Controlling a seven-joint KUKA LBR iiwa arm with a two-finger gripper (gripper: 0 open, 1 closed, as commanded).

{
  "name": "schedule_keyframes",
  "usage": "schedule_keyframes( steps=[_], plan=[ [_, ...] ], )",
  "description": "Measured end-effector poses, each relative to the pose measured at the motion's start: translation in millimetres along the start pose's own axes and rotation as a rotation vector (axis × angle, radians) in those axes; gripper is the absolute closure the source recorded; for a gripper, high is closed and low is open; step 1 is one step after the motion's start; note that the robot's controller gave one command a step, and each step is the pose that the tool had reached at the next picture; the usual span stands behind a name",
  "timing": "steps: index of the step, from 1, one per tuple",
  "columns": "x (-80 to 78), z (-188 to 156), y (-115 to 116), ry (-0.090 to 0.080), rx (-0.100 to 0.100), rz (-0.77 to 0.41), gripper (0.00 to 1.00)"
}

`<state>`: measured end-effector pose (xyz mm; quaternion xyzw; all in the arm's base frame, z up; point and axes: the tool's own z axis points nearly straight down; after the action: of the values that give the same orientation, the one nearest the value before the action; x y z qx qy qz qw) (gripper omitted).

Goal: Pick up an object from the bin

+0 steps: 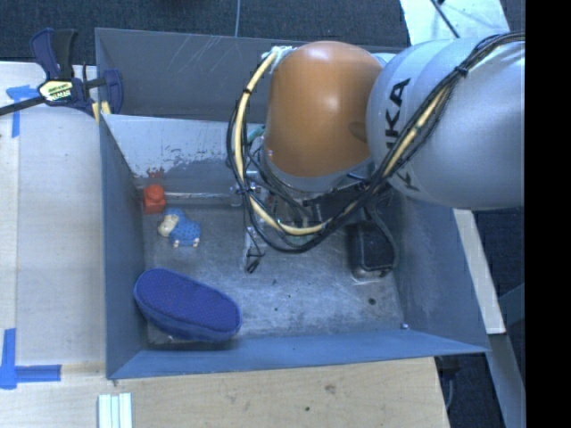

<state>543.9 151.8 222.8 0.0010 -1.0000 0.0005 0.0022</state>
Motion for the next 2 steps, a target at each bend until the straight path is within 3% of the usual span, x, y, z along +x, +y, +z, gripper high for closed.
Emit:
schedule_keyframes(
  steps=[1,2],
  plan=[
    [-23.5,80.8,56.2,-0.002,-0.001,-0.242,0.00],
    [-64.5,149.7,42.4,-0.014,-0.002,-0.342,0.00]
  ],
)
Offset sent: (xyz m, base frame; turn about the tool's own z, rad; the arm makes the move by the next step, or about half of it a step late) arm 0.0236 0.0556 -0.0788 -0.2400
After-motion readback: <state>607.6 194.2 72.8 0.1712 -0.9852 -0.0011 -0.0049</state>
